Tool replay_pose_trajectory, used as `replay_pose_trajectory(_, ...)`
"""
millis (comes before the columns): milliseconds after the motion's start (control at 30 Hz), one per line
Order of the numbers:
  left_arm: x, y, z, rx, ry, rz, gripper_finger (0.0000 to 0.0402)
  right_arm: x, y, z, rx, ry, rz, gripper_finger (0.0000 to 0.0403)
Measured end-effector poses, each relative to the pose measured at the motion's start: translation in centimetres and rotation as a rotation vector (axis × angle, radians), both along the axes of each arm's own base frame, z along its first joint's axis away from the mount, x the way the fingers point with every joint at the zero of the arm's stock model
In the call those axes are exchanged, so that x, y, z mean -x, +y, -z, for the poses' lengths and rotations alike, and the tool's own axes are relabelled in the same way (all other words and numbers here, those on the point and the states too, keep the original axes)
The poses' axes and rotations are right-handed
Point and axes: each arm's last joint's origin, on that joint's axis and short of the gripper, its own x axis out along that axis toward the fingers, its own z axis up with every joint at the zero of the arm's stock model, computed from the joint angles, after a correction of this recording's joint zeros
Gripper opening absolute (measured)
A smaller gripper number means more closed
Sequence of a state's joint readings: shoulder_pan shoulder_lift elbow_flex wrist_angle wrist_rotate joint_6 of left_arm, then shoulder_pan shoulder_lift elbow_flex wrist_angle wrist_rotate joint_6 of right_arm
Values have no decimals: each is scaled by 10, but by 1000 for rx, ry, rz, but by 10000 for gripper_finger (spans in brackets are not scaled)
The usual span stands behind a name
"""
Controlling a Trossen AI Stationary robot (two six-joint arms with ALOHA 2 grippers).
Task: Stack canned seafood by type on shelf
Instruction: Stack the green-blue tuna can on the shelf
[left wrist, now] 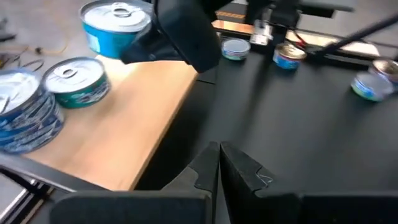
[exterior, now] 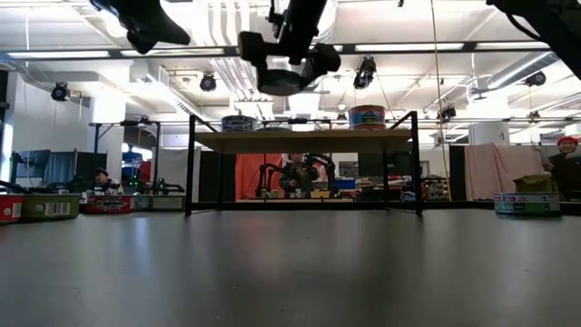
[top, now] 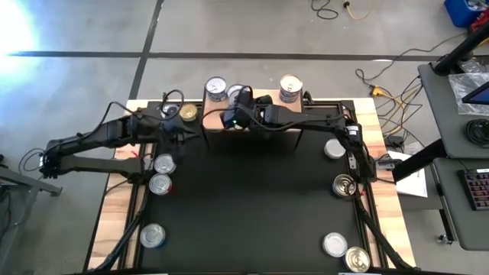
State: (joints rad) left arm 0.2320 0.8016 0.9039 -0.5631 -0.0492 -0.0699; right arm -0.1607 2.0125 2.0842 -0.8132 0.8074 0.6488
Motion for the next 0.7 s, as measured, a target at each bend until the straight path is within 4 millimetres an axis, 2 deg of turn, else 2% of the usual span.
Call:
replay_pose_trajectory(267,-13,12,0,21,-68,-290,1,8,-33,0,1,41,24,378)
replay_pose_trajectory(467,-18,25,-3,50,-123,-225,1,12,-50,0,-35,-11,68,378)
replay_pose_trajectory(700,-9,52,-2,-96,-55,-248,1,20,-74,2,-51,-74,158,378)
